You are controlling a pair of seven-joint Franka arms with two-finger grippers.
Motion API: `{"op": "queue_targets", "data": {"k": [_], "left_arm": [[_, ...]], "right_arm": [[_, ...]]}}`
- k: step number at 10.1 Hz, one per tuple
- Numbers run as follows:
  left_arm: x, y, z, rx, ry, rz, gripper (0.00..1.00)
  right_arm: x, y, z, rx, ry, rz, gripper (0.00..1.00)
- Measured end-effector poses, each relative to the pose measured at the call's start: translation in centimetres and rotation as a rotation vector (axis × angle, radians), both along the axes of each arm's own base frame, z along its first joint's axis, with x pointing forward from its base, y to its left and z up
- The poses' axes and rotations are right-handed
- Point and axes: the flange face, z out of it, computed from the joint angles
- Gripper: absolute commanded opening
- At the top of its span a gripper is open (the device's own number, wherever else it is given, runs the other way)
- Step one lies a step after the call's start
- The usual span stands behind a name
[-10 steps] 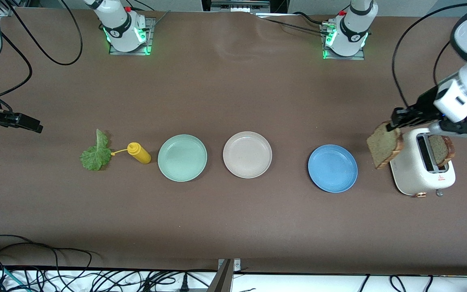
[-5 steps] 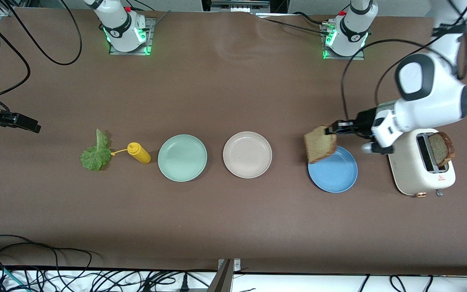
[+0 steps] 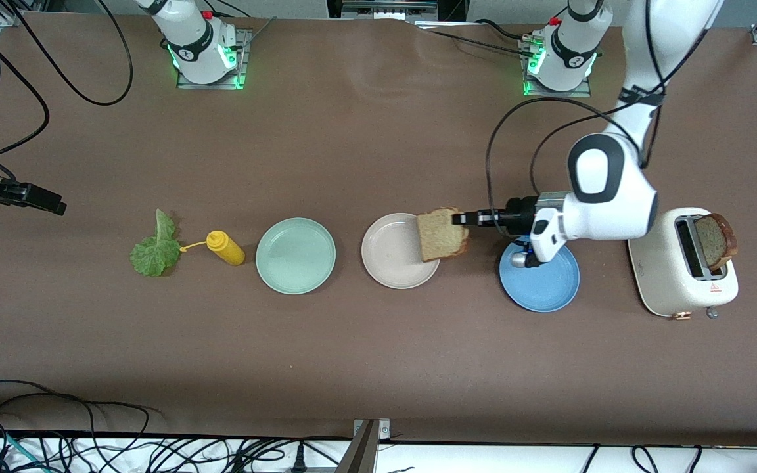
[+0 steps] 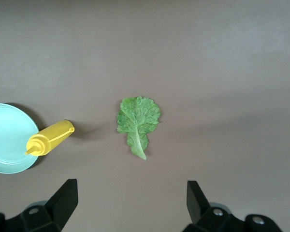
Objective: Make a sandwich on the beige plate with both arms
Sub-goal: 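Carry the toast slice over the beige plate with the left gripper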
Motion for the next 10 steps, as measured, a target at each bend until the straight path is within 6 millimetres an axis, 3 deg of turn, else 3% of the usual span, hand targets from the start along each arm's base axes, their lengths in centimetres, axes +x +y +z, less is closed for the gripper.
{"op": "queue_targets", "data": {"k": [2, 3, 8, 10], "left_arm": [[0.1, -4.5, 0.2, -0.033, -0.031, -0.056, 0.0], [0.3, -5.8, 0.3, -0.041, -0.048, -0.078, 0.0], [-0.4, -7.7, -4.7, -0.079, -0.108, -0.141, 0.0], [-0.8, -8.6, -5.8, -0.062, -0.115, -0.145, 0.0]], "right_arm": [[0.0, 0.0, 0.0, 0.0, 0.0, 0.0, 1.0], [0.0, 0.0, 0.0, 0.0, 0.001, 0.0, 1.0], [-0.1, 0.0, 0.0, 0.0, 0.006, 0.0, 1.0], [-0.1, 0.0, 0.0, 0.0, 0.006, 0.0, 1.0]]}}
